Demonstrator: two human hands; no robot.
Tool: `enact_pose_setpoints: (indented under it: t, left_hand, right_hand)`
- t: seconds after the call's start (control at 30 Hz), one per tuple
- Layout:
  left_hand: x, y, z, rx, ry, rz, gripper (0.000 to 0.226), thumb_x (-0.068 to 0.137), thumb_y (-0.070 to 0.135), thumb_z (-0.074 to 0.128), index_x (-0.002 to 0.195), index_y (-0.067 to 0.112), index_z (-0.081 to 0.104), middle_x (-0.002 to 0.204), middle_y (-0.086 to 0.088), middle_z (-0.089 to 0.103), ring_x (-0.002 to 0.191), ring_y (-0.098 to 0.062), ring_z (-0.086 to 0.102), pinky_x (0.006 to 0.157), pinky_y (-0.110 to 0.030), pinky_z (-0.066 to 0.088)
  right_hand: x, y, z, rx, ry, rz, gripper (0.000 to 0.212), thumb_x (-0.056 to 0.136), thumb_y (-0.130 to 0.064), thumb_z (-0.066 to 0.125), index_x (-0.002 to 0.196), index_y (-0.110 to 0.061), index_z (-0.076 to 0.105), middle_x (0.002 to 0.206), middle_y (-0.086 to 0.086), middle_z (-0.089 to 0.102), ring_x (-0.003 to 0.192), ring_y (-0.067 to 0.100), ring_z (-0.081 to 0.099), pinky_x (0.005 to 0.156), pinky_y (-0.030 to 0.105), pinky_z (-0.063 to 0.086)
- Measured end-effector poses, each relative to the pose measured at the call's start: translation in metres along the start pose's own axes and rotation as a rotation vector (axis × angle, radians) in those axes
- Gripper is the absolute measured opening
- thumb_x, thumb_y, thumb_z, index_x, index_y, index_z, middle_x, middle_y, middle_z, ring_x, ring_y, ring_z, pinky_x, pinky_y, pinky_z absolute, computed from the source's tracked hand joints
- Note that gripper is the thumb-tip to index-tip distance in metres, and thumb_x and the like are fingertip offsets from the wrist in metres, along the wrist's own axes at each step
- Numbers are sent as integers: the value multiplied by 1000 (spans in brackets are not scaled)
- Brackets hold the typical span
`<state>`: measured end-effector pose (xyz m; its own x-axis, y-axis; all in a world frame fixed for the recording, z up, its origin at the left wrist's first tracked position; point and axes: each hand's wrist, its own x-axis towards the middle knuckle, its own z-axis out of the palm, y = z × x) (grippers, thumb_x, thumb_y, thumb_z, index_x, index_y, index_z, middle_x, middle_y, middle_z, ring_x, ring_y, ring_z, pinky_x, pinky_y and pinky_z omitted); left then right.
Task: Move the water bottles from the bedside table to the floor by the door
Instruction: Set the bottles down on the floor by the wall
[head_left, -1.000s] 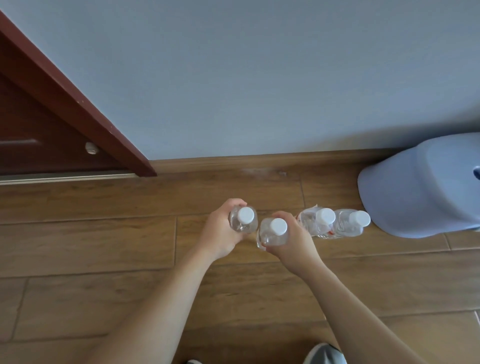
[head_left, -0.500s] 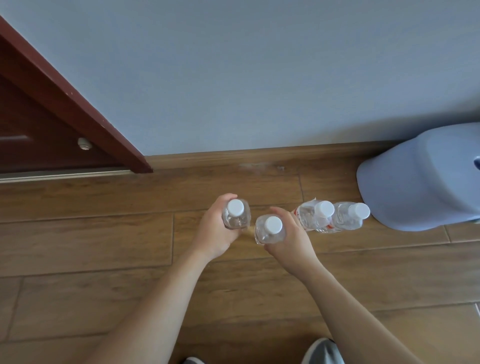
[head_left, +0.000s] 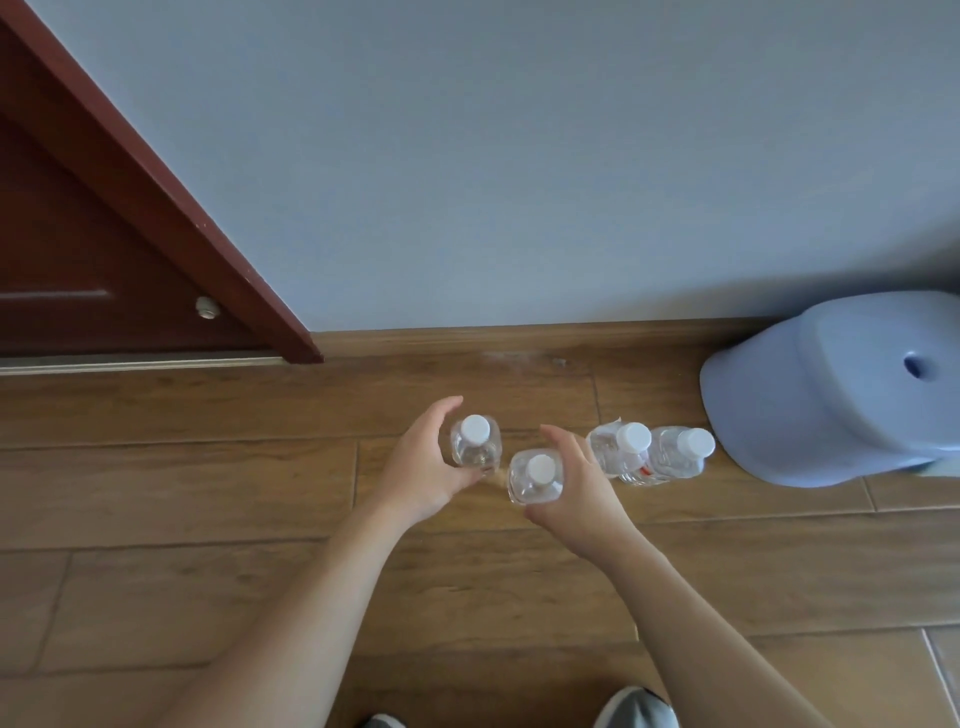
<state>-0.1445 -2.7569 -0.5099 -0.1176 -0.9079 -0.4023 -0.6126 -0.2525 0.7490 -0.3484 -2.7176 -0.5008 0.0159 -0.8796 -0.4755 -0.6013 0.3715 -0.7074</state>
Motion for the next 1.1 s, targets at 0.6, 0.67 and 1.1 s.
enact_pose_setpoints:
  t: [0.6,0.67,1.1]
  left_hand:
    - [-129,235,-171,164,80,142,67,90,44,67,148,38,36,154,20,36,141,-2,33,114,-29,33]
    - [-148,271,-199,191,85,147,68,91,46,65,150,38,34,156,19,33,143,-4,31,115,-31,33]
    - [-253,475,-351,382,144,248,59,101,47,45,155,30,27,163,9,22,151,-11,17,122,-37,22]
  right_hand:
    - [-136,-227,-172,-121,34,-83,91,78,-28,74,152,-30,21,153,-14,28,142,7,24,111,25,26]
    - [-157,-266,-198,-138,35,-104,90,81,-29,72,153,-29,17,155,-13,26,143,7,20,112,24,23]
    - [-273,-470,-345,-329,224,-280,70,91,-30,61,152,-21,26,156,-8,28,144,10,20,115,28,23]
